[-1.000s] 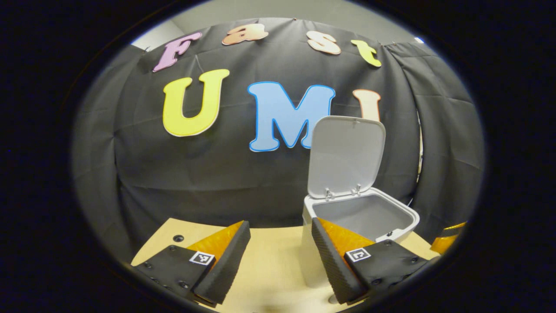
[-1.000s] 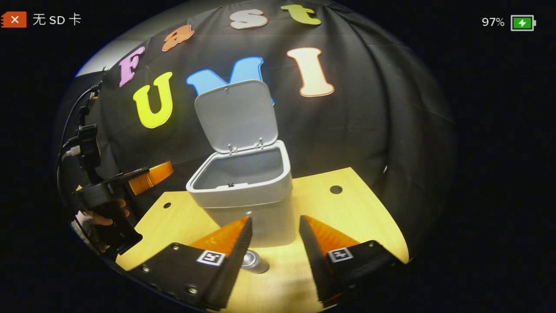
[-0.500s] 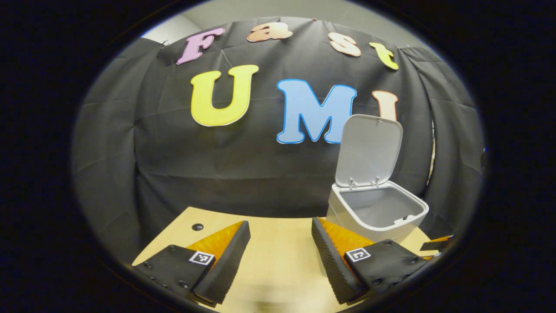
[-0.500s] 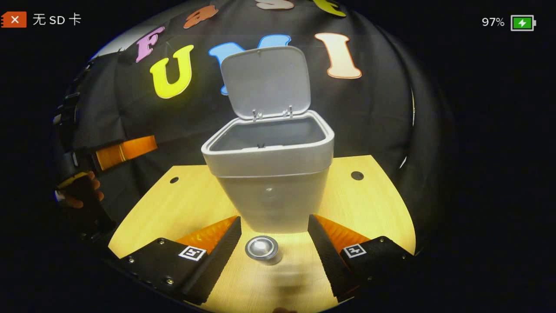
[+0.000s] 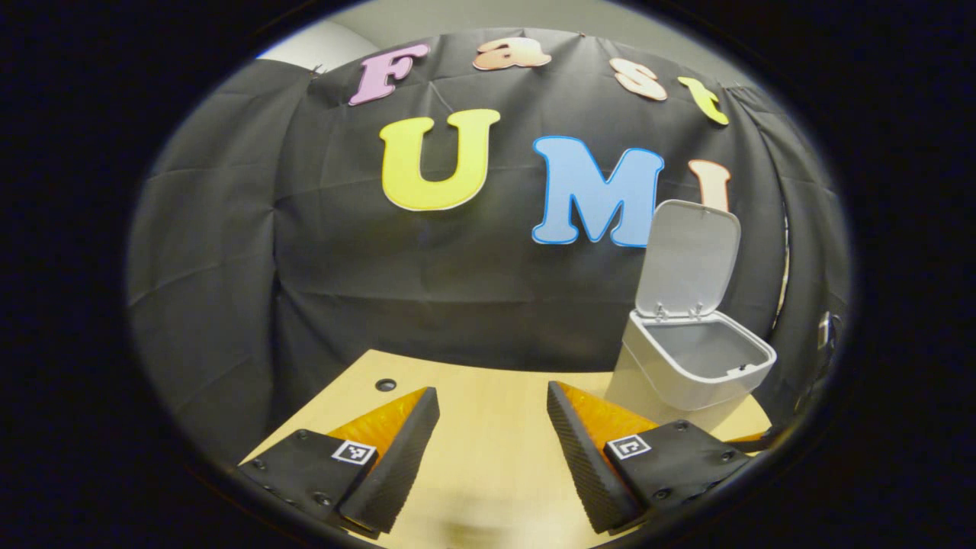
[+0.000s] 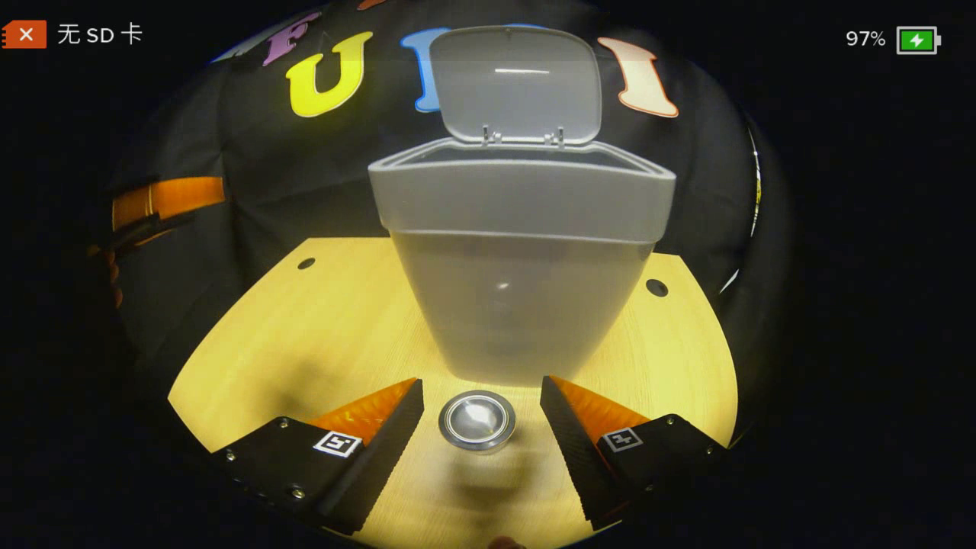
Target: Press the lid of the desktop garbage bin to open it, pick up the crumpled paper on the desktop and throw it into the bin, then pick up the pop can on the desktop and drop it into the bin, and finally close the garbage bin lid.
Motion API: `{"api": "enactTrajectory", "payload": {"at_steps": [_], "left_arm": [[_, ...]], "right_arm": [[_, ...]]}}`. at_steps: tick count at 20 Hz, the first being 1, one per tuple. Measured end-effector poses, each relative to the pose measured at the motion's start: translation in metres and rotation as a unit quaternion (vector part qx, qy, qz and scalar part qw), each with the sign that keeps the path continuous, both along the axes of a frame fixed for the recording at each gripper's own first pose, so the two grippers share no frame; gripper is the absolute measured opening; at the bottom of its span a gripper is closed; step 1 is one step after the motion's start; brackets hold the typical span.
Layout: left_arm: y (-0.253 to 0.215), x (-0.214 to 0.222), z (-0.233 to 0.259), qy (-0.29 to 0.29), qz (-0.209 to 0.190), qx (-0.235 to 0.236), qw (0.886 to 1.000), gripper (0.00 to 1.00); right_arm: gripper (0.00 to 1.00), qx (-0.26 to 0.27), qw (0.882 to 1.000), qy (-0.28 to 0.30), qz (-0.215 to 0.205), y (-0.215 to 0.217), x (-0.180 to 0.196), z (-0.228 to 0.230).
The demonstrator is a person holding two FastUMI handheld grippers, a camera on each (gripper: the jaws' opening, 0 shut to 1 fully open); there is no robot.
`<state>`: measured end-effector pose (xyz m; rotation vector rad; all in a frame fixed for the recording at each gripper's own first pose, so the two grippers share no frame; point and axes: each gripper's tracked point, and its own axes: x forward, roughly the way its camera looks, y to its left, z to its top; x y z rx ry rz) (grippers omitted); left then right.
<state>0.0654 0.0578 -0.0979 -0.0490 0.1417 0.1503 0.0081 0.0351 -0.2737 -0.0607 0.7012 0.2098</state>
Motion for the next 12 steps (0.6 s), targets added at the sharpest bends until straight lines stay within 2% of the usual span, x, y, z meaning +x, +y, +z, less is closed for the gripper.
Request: {"api": "enactTrajectory", "payload": {"at_steps": [2, 5, 6, 7, 8, 9, 11, 12], "left_arm": [[0.009, -0.005, -0.002, 0.002, 0.011, 0.0, 1.0, 0.98], [0.02, -0.014, -0.006, 0.006, 0.027, -0.002, 1.0, 0.98], [0.025, -0.017, -0.008, 0.008, 0.033, -0.003, 0.999, 0.94], [0.028, -0.02, -0.008, 0.009, 0.037, -0.004, 0.999, 0.98], [0.031, -0.022, -0.01, 0.01, 0.041, -0.005, 0.999, 0.94], [0.033, -0.024, -0.011, 0.011, 0.046, -0.007, 0.999, 0.98], [0.038, -0.027, -0.013, 0.013, 0.052, -0.01, 0.998, 0.95], [0.039, -0.029, -0.015, 0.014, 0.055, -0.013, 0.998, 0.95]], "right_arm": [[0.99, -0.01, 1.0, 0.014, 0.008, 0.001, -0.002, -0.011], [0.99, -0.028, 0.999, 0.029, 0.018, 0.002, 0.0, -0.027], [0.99, -0.033, 0.999, 0.034, 0.022, 0.003, 0.0, -0.03], [0.99, -0.036, 0.998, 0.038, 0.026, 0.004, 0.0, -0.034], [0.99, -0.038, 0.998, 0.043, 0.03, 0.005, 0.0, -0.038], [0.98, -0.038, 0.998, 0.049, 0.033, 0.007, -0.001, -0.042], [0.96, -0.041, 0.997, 0.055, 0.034, 0.006, -0.001, -0.046], [0.87, -0.039, 0.997, 0.05, 0.036, 0.007, 0.0, -0.045]]}}
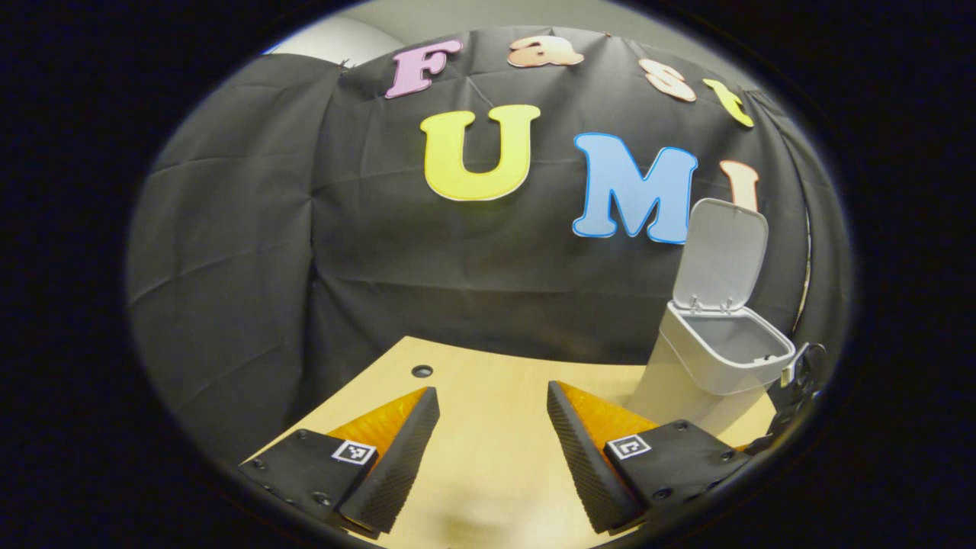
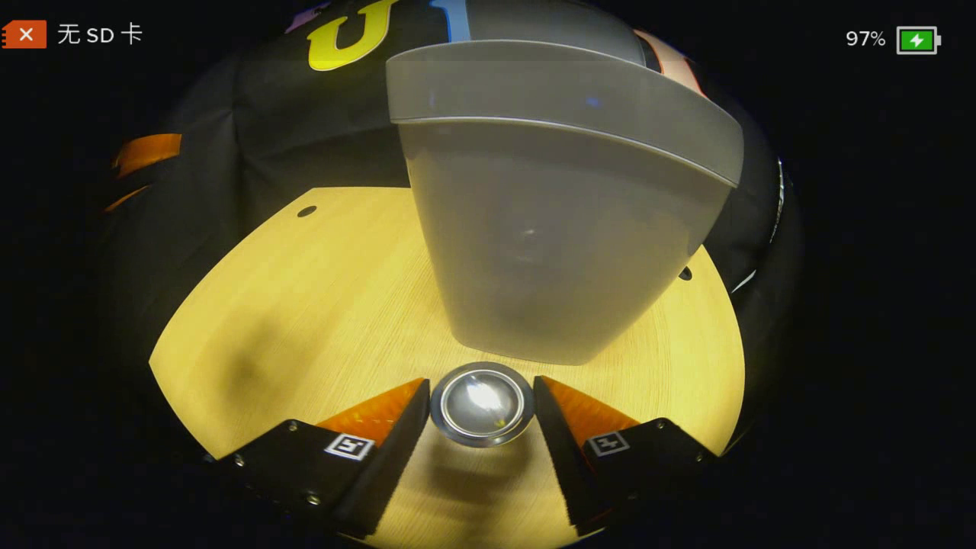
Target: Press the lid of the desktop garbage bin to open it, pick up the crumpled paper on the desktop and throw it into the bin, then pick up the pop can on the desktop and drop it into the bin, and finally close the garbage bin lid.
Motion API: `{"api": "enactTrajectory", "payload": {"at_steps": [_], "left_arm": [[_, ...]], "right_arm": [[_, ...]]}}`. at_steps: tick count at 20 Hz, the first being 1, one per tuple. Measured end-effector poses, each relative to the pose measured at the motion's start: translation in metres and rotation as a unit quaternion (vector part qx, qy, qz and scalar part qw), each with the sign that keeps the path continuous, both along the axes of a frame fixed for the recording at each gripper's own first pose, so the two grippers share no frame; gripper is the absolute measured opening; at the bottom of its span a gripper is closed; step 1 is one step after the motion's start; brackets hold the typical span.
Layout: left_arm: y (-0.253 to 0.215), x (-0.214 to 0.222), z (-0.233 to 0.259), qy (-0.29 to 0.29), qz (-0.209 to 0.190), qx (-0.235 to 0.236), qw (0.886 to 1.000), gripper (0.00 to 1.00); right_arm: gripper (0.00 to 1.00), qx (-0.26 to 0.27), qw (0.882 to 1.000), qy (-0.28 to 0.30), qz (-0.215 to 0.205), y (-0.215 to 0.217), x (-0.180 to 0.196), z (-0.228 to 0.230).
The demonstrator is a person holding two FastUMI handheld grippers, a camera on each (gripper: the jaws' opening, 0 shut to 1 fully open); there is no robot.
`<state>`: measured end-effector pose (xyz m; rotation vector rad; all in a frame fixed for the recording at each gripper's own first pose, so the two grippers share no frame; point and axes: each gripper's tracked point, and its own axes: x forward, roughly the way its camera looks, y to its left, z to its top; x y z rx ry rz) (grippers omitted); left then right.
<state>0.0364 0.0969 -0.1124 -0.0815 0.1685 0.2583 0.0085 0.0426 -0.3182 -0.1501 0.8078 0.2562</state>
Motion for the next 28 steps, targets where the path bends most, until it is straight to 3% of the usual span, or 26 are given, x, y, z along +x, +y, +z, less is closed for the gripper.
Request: {"api": "enactTrajectory", "payload": {"at_steps": [6, 15, 22, 28], "left_arm": [[-0.005, 0.001, -0.007, 0.004, 0.002, -0.016, 1.0, 0.96], [-0.018, 0.007, -0.006, 0.003, -0.01, -0.012, 1.0, 0.96], [-0.016, 0.0, -0.006, 0.003, -0.007, -0.012, 1.0, 0.96], [-0.009, -0.008, -0.007, 0.003, 0.001, -0.014, 1.0, 0.96]], "right_arm": [[0.83, 0.003, 1.0, 0.002, 0.01, 0.001, -0.001, 0.007], [0.83, 0.066, 0.996, -0.035, 0.046, 0.037, -0.015, 0.071], [0.83, 0.114, 0.984, -0.1, 0.091, 0.079, -0.008, 0.145], [0.82, 0.15, 0.967, -0.179, 0.106, 0.1, 0.009, 0.212]]}}
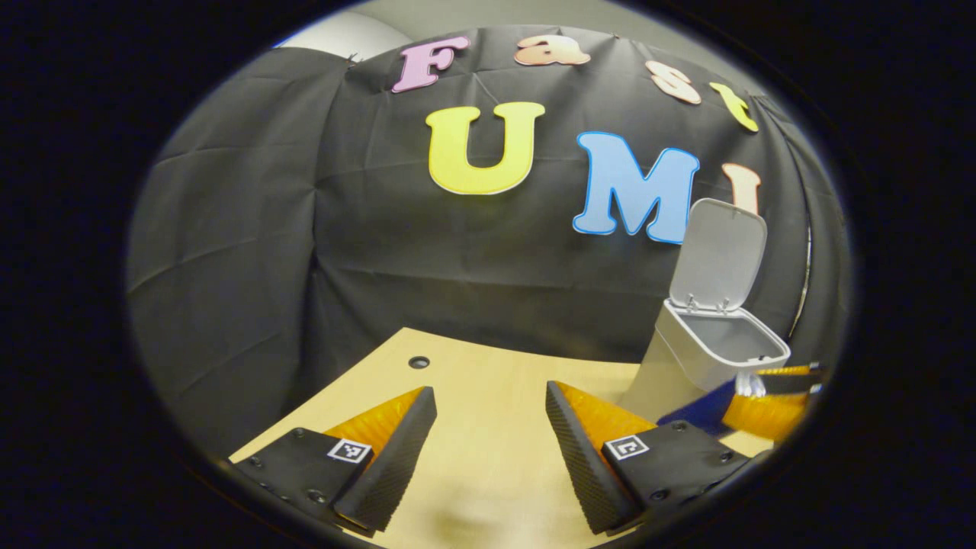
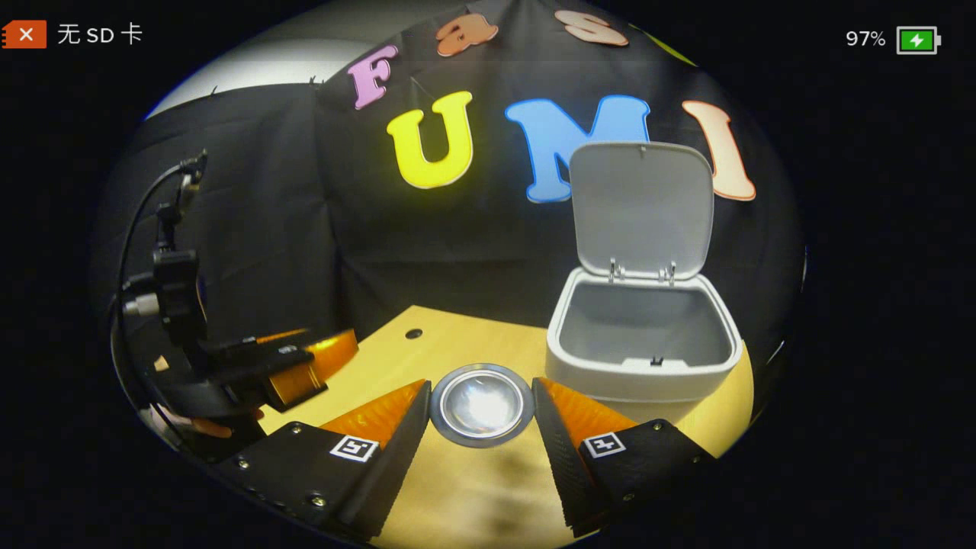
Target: Press the lid of the desktop garbage bin to open it, pick up the crumpled paper on the desktop and throw it into the bin, then pick up the pop can on the desktop and drop it into the bin, and finally close the garbage bin lid.
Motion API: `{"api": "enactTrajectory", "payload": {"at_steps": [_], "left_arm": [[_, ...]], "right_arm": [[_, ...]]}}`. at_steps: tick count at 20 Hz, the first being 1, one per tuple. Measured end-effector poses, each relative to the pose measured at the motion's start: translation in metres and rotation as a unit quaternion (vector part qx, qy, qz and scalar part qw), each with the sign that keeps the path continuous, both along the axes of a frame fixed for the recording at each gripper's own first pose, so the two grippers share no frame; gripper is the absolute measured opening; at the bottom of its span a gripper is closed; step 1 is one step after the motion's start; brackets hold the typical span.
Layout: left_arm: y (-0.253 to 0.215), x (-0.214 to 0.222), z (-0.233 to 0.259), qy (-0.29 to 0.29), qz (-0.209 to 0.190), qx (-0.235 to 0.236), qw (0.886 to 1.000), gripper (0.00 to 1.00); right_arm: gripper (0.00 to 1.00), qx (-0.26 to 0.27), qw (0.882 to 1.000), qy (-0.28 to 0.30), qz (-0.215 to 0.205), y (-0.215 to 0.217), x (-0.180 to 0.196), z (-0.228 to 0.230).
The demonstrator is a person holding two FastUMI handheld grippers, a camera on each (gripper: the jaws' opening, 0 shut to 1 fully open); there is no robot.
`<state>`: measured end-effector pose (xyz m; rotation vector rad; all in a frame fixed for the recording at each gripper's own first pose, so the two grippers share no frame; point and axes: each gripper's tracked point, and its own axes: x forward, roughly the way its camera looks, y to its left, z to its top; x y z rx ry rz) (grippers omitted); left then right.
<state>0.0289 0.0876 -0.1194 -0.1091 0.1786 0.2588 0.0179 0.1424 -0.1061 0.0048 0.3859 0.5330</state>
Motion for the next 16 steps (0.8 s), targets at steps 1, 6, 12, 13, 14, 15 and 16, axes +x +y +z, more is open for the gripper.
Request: {"api": "enactTrajectory", "payload": {"at_steps": [1, 6, 12, 13, 14, 15, 16], "left_arm": [[0.0, -0.001, 0.0, 0.0, 0.0, -0.001, 1.0, 0.96], [-0.001, -0.006, -0.002, 0.003, -0.001, -0.001, 1.0, 0.96], [-0.002, -0.007, -0.002, 0.004, -0.001, 0.0, 1.0, 0.96], [-0.002, -0.007, -0.003, 0.004, -0.001, -0.002, 1.0, 0.96], [-0.001, -0.008, -0.004, 0.005, -0.001, -0.003, 1.0, 0.96], [-0.001, -0.01, -0.005, 0.007, -0.001, -0.002, 1.0, 0.96], [-0.002, -0.011, -0.006, 0.008, -0.001, -0.002, 1.0, 0.96]], "right_arm": [[0.82, 0.007, 1.0, -0.016, -0.005, -0.002, 0.004, 0.014], [0.82, 0.03, 0.992, -0.108, -0.064, -0.034, 0.038, 0.082], [0.82, 0.0, 0.98, -0.153, -0.129, -0.088, 0.071, 0.098], [0.82, -0.007, 0.979, -0.152, -0.134, -0.093, 0.075, 0.095], [0.82, -0.016, 0.978, -0.153, -0.141, -0.098, 0.079, 0.093], [0.82, -0.024, 0.977, -0.152, -0.146, -0.103, 0.081, 0.089], [0.82, -0.03, 0.977, -0.151, -0.151, -0.107, 0.083, 0.086]]}}
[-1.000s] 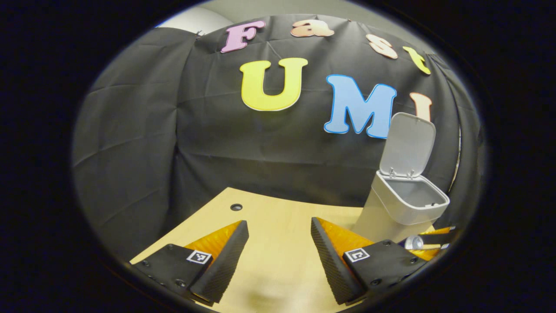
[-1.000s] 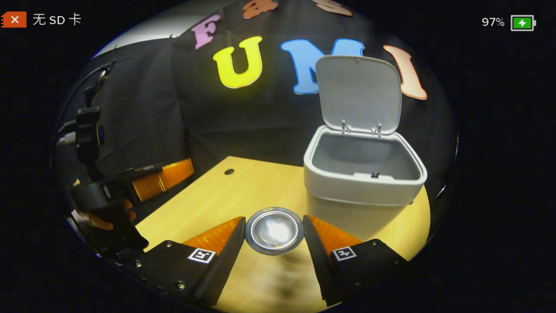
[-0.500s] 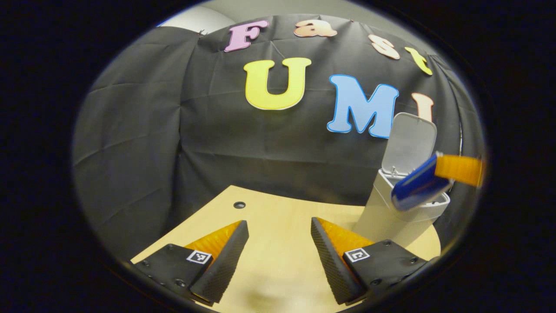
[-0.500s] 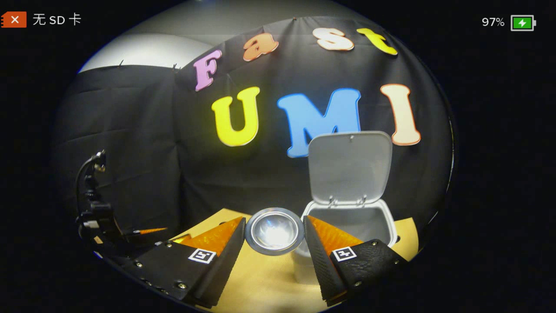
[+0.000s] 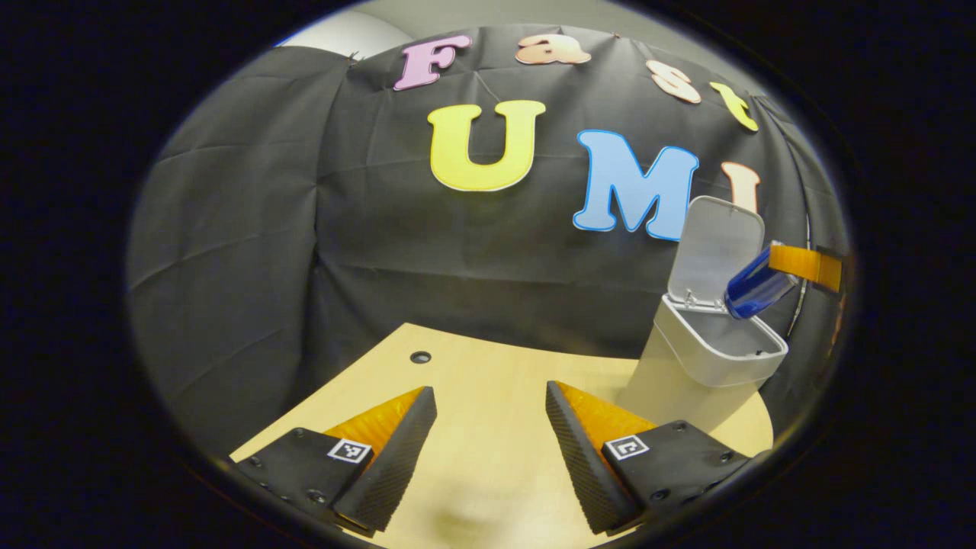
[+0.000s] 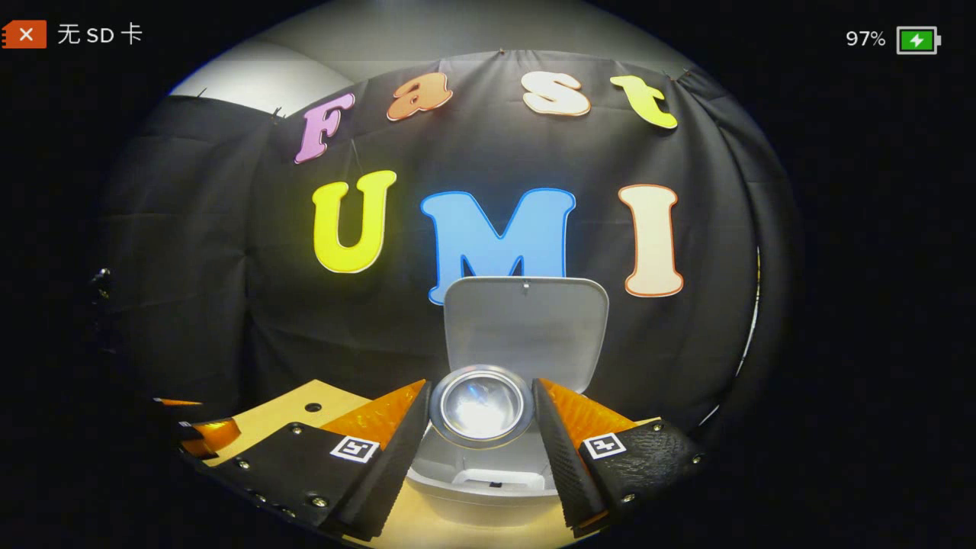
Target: Press the lid of the desktop garbage bin to open it, pick up the crumpled paper on the desktop and throw it into the bin, then pick up the pop can on the desktop and drop it into the bin, and finally close the garbage bin lid.
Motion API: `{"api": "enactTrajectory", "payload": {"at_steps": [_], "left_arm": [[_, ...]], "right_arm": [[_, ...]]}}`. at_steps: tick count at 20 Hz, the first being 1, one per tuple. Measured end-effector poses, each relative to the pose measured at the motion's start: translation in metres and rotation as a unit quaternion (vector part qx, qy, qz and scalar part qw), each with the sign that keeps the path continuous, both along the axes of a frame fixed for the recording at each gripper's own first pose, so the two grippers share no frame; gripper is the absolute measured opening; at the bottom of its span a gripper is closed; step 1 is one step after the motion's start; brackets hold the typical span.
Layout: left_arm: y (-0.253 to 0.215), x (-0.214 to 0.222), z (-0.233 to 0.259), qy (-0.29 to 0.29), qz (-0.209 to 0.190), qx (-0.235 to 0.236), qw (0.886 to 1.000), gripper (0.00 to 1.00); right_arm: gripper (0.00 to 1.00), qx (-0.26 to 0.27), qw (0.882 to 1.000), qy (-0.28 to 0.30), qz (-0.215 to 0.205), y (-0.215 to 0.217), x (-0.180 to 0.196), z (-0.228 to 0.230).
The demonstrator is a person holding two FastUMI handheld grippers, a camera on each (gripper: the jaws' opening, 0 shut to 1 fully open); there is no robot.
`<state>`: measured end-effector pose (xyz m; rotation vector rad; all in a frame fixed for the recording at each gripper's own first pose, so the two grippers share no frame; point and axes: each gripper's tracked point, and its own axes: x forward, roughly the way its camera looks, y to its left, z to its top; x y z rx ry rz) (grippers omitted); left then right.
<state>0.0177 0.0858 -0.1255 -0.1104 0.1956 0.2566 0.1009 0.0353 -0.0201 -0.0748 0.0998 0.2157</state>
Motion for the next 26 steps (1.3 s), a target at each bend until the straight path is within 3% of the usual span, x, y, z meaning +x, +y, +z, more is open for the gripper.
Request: {"api": "enactTrajectory", "payload": {"at_steps": [9, 15, 20, 26], "left_arm": [[0.002, -0.005, -0.001, 0.003, 0.0, -0.002, 1.0, 0.96], [0.0, -0.004, -0.007, 0.007, -0.012, -0.011, 1.0, 0.96], [-0.01, 0.005, -0.01, 0.007, -0.061, -0.012, 0.998, 0.96], [-0.014, 0.018, -0.01, 0.0, -0.147, -0.007, 0.989, 0.95]], "right_arm": [[0.84, 0.014, 0.998, 0.046, -0.037, -0.021, 0.004, -0.035], [0.92, 0.014, 0.997, 0.053, -0.048, -0.023, -0.004, -0.037], [0.92, 0.021, 0.995, 0.061, -0.078, -0.025, -0.031, -0.04], [0.96, 0.029, 0.987, 0.059, -0.148, -0.026, -0.069, -0.044]]}}
